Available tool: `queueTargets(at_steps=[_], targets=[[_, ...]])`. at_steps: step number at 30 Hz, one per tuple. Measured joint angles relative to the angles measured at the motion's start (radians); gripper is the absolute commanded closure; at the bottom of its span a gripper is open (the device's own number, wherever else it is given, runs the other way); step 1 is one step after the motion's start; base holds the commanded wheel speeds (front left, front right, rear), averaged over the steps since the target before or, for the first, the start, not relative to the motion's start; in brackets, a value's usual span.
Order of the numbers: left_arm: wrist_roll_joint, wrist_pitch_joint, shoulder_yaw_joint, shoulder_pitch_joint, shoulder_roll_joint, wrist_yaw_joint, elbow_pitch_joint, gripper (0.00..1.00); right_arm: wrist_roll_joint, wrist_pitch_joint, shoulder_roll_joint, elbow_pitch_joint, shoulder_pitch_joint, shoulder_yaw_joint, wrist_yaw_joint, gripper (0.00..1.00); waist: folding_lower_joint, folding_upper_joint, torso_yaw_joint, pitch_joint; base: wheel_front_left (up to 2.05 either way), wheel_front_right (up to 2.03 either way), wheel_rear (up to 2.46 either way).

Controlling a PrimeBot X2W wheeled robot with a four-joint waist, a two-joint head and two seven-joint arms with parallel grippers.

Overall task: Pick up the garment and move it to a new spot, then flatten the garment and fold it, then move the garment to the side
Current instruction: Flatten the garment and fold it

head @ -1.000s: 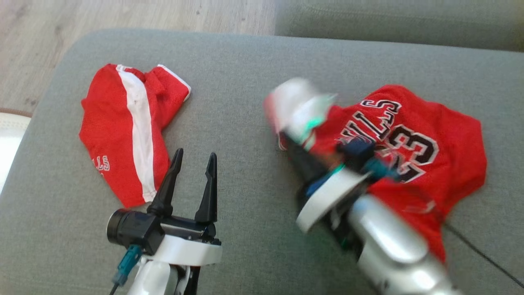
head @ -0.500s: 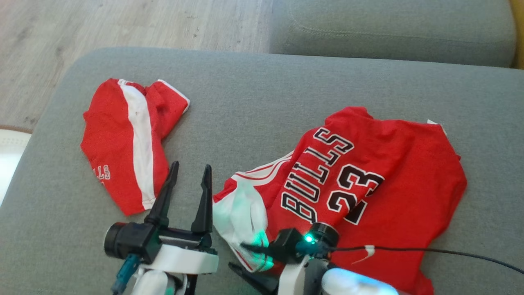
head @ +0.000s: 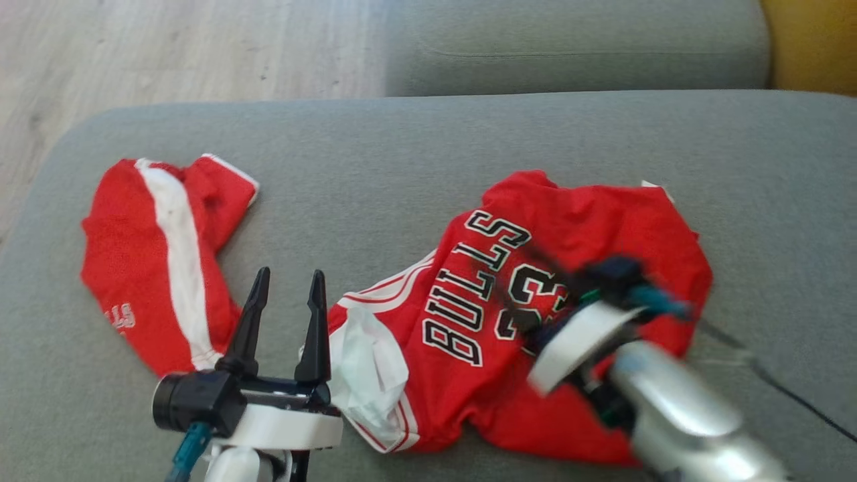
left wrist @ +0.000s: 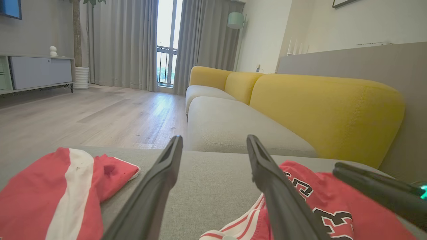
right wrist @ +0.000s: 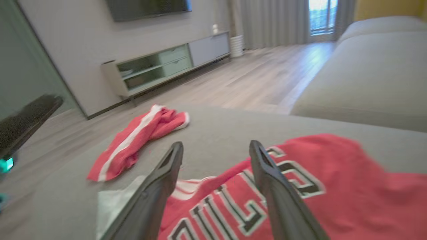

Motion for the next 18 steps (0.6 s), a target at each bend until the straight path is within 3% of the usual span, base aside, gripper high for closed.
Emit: queueTargets(at_steps=[4,8,12,18], targets=[[0.0,0.0,-0.001,0.0,0.0,0.0,-0.006,0.0,-0.118,-0.013,-0.002,-0.034,0.096,-0.3,0.0,0.0,0.0,0.0,-0.024,0.002,0.0,0.0,0.0],[0.0,0.0,-0.001,0.0,0.0,0.0,-0.007,0.0,-0.265,-0.013,0.058,-0.131,0.259,-0.573,0.0,0.0,0.0,0.0,-0.037,0.011,0.0,0.0,0.0],[0.0,0.0,0.0,0.0,0.0,-0.005,-0.002,0.0,-0.347,-0.013,0.128,-0.196,0.38,-0.654,0.0,0.0,0.0,0.0,-0.044,0.024,0.0,0.0,0.0],[0.005,0.0,-0.001,-0.002,0.0,-0.016,0.021,0.0,-0.376,-0.013,0.139,-0.25,0.391,-0.676,0.0,0.0,0.0,0.0,-0.048,0.031,0.0,0.0,0.0]])
